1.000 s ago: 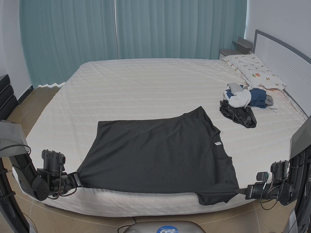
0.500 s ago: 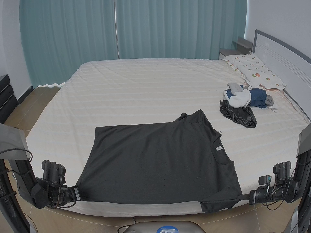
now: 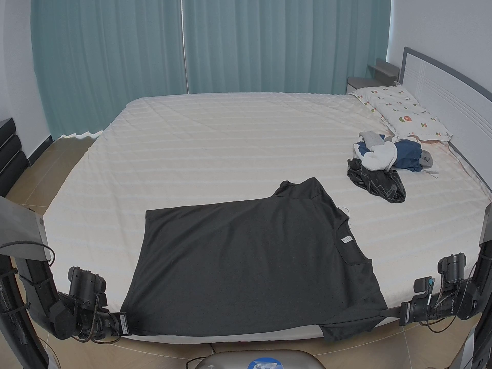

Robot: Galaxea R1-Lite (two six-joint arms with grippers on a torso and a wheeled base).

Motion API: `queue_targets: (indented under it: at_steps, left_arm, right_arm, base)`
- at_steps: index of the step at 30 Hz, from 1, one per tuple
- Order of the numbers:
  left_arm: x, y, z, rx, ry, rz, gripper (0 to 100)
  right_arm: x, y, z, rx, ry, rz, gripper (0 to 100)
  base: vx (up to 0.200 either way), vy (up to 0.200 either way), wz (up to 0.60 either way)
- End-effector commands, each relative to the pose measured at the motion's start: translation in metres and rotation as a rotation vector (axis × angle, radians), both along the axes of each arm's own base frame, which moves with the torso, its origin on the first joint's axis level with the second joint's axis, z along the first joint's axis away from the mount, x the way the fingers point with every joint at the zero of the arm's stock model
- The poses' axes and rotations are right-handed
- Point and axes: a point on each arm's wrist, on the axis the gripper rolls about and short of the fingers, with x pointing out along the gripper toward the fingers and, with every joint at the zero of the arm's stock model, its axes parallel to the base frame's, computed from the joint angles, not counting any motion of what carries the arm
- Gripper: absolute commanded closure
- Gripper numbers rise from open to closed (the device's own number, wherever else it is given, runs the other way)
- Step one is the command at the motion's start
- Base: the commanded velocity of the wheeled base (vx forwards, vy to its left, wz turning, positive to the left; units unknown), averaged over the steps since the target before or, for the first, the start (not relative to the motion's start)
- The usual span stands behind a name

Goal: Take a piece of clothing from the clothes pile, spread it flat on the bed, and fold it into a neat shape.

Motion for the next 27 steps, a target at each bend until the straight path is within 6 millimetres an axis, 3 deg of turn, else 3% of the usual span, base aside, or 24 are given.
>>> queue_targets:
  at_steps: [1,14,23,27]
  left_arm:
    - [0.004,-0.001,0.002,-0.007,-0.022,0.002,100]
    - [0.054,0.001,0.039,-0.113,-0.260,0.126,100]
    - [0.081,-0.001,0.065,-0.282,-0.235,0.223,100]
    - [0.089,0.003,0.066,-0.285,-0.185,0.244,100]
  right_arm:
    - [-0.002,0.001,0.005,0.006,-0.028,0.002,100]
    - [0.035,0.000,0.016,0.079,-0.200,-0.079,100]
    - [0.066,0.005,0.025,0.117,-0.277,-0.110,100]
    - [0.081,0.005,0.030,0.125,-0.315,-0.150,100]
  base:
    - [0.000,0.000,0.00]
    - [0.000,0.000,0.00]
    - [0.000,0.000,0.00]
    - [0.000,0.000,0.00]
